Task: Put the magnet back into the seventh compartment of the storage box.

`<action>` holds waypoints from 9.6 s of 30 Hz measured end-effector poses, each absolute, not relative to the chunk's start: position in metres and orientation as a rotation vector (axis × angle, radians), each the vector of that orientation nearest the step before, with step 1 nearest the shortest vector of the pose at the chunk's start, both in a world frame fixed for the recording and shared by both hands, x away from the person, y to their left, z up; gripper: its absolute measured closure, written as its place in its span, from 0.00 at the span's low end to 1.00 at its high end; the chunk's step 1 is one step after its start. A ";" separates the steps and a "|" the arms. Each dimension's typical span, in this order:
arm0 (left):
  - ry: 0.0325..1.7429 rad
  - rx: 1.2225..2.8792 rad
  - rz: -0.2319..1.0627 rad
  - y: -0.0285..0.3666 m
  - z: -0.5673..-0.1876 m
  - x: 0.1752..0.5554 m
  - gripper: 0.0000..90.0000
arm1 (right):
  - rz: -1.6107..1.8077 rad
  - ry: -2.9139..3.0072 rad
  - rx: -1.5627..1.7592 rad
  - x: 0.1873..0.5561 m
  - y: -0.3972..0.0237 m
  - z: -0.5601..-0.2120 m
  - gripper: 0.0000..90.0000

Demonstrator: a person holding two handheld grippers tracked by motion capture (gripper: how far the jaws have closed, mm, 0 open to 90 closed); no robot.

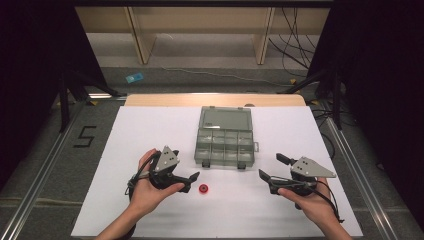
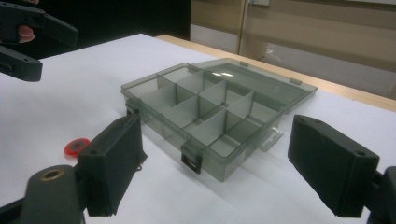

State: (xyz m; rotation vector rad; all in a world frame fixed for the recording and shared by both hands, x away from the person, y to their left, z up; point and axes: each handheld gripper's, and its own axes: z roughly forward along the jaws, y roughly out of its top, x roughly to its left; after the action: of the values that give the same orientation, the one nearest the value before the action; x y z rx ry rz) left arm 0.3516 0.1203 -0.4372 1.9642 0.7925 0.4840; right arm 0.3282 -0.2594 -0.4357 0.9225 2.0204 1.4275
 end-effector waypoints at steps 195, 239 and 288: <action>0.724 2.142 0.369 0.029 -0.426 0.394 0.70 | 1.446 2.045 0.948 0.329 -0.257 -0.438 0.24; 0.722 2.134 0.379 0.019 -0.423 0.408 0.70 | 1.436 2.046 0.945 0.329 -0.257 -0.438 0.24; 0.694 2.131 0.372 -0.001 -0.423 0.421 0.70 | 1.443 2.043 0.942 0.329 -0.257 -0.438 0.24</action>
State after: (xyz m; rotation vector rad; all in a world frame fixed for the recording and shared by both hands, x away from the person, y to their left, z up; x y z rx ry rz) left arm 0.4209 -0.0013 -0.4234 2.1313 0.6943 0.3724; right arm 0.3288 -0.2574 -0.4380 0.9425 2.0427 1.4426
